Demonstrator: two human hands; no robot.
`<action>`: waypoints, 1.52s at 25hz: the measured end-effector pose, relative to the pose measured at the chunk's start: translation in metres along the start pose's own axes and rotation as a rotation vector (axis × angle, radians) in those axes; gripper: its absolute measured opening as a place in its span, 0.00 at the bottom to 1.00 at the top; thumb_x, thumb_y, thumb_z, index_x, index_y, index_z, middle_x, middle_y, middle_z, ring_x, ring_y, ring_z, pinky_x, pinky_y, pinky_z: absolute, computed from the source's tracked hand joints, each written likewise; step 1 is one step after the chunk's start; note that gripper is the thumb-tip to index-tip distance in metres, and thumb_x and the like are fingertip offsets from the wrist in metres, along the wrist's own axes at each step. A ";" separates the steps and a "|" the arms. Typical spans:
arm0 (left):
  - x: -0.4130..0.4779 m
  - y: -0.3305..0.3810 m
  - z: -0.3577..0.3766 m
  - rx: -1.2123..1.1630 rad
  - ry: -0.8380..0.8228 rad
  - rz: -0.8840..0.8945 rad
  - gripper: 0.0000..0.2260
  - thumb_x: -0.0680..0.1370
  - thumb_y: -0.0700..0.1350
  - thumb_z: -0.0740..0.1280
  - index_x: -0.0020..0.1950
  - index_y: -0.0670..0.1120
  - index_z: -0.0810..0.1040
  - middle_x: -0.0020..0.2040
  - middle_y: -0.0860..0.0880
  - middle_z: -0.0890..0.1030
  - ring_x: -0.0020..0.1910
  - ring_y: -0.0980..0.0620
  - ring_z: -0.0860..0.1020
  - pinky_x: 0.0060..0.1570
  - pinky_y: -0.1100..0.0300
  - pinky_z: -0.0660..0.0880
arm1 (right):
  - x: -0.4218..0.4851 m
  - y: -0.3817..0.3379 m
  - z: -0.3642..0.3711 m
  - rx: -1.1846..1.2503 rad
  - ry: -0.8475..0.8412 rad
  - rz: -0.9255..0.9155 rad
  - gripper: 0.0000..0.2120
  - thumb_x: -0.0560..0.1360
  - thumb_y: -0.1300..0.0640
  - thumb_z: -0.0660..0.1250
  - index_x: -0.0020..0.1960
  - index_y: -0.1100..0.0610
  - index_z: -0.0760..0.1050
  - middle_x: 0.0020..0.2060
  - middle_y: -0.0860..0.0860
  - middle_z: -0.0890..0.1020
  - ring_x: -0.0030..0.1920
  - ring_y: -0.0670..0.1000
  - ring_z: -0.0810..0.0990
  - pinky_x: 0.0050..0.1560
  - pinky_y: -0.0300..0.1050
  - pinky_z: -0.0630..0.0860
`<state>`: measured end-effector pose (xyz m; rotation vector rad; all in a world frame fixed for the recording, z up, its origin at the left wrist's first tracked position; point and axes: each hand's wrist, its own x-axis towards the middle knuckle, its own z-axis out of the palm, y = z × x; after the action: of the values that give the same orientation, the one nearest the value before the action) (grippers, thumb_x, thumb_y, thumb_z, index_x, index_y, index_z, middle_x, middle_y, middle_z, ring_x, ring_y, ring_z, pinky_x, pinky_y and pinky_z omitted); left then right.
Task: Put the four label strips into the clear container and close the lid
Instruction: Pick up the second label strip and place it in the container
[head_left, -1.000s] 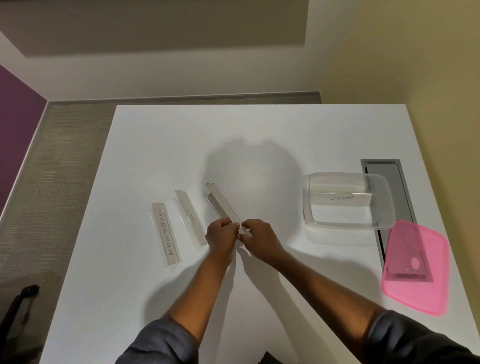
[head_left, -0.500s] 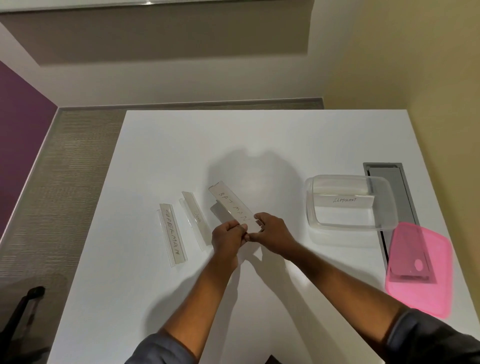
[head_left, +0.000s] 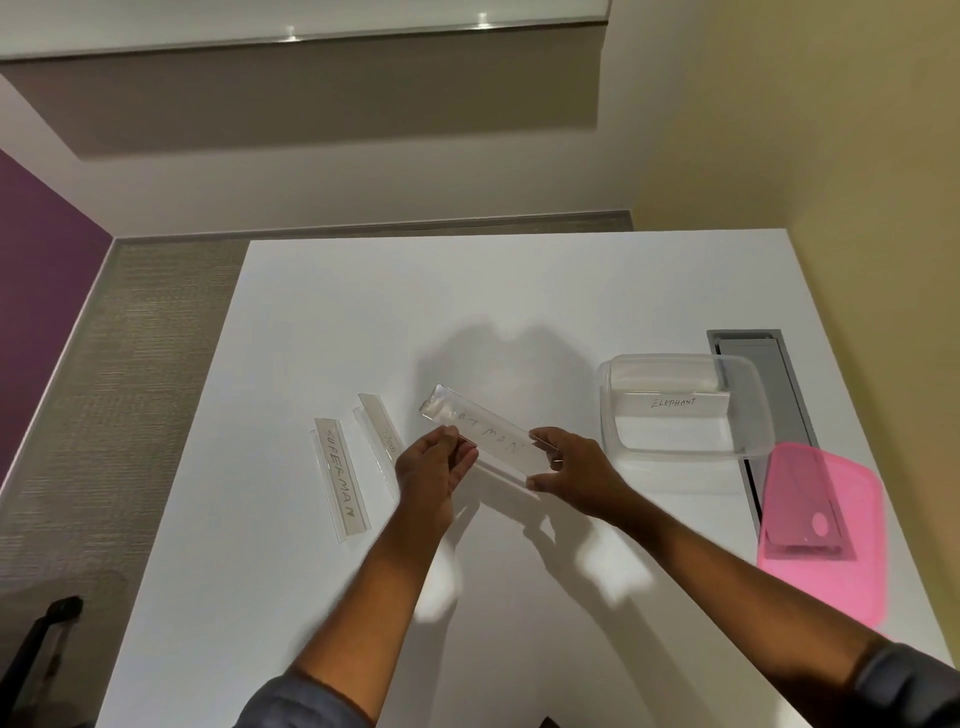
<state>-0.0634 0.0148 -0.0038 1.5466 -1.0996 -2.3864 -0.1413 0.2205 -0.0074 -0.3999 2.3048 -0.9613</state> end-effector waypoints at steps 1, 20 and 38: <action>0.000 0.002 0.000 -0.003 -0.002 0.003 0.05 0.81 0.36 0.74 0.55 0.36 0.84 0.48 0.37 0.87 0.44 0.44 0.88 0.47 0.50 0.88 | -0.004 0.003 -0.005 -0.009 0.002 -0.007 0.35 0.68 0.55 0.82 0.73 0.54 0.75 0.67 0.53 0.83 0.62 0.53 0.82 0.64 0.54 0.81; -0.035 -0.024 0.067 0.324 -0.265 0.101 0.17 0.80 0.38 0.76 0.66 0.35 0.78 0.55 0.34 0.86 0.51 0.42 0.87 0.58 0.45 0.86 | -0.029 0.035 -0.108 -0.243 0.056 -0.085 0.33 0.67 0.53 0.83 0.70 0.53 0.76 0.61 0.51 0.84 0.53 0.51 0.81 0.51 0.45 0.78; -0.030 -0.002 0.161 1.904 -0.771 0.900 0.29 0.72 0.52 0.81 0.72 0.55 0.78 0.62 0.51 0.85 0.59 0.47 0.82 0.49 0.55 0.76 | -0.052 0.091 -0.179 -0.385 0.043 -0.189 0.34 0.68 0.56 0.83 0.71 0.54 0.76 0.64 0.53 0.84 0.62 0.55 0.83 0.60 0.53 0.81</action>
<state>-0.1809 0.1124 0.0539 -0.4211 -3.4336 -0.7364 -0.2185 0.4047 0.0476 -0.7735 2.5265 -0.6092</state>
